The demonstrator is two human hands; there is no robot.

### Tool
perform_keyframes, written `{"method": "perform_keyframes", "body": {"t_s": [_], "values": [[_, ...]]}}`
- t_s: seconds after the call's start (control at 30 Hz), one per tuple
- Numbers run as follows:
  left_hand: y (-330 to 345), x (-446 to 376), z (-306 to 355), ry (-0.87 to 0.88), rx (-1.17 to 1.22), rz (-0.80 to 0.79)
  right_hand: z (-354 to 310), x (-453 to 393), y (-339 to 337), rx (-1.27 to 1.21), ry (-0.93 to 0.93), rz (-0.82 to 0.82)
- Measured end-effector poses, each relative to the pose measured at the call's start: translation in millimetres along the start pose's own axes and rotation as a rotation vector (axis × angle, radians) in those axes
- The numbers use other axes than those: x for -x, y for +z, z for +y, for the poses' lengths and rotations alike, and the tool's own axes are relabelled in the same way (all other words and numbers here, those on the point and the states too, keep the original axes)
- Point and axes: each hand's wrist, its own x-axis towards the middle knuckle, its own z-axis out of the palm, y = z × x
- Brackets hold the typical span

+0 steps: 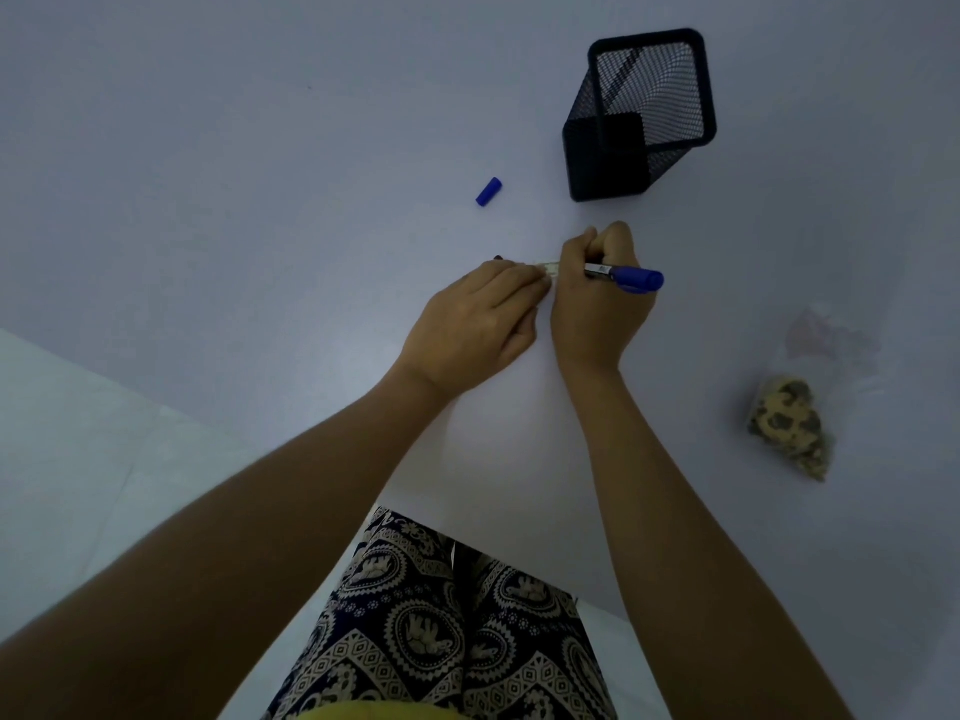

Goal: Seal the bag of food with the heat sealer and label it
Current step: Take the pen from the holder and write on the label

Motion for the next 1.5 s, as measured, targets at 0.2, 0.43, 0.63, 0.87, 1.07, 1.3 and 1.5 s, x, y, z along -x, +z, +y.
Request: {"method": "perform_keyframes", "body": {"t_s": [0.2, 0.43, 0.63, 0.87, 1.07, 1.3, 1.5], "values": [[2, 0, -2, 0.008, -0.006, 0.010, 2, -2, -2, -0.076, 0.050, 0.016], [2, 2, -1, 0.017, 0.011, 0.017, 4, -2, -3, -0.087, 0.075, 0.033], [-1, -2, -1, 0.020, 0.025, 0.020, -7, -7, -8, -0.106, -0.044, 0.054], [-10, -7, 1, 0.021, 0.027, -0.031, -15, -20, -25, -0.270, 0.257, 0.050], [-16, -19, 7, -0.115, 0.076, -0.080, -10, -20, -52, -0.239, 0.345, -0.031], [-20, -46, 6, -0.280, 0.190, -0.090, -25, -28, -68, -0.238, 0.327, -0.060], [-33, -58, 1, -0.413, 0.212, 0.074, -44, -32, -68, -0.252, 0.323, -0.089]]}}
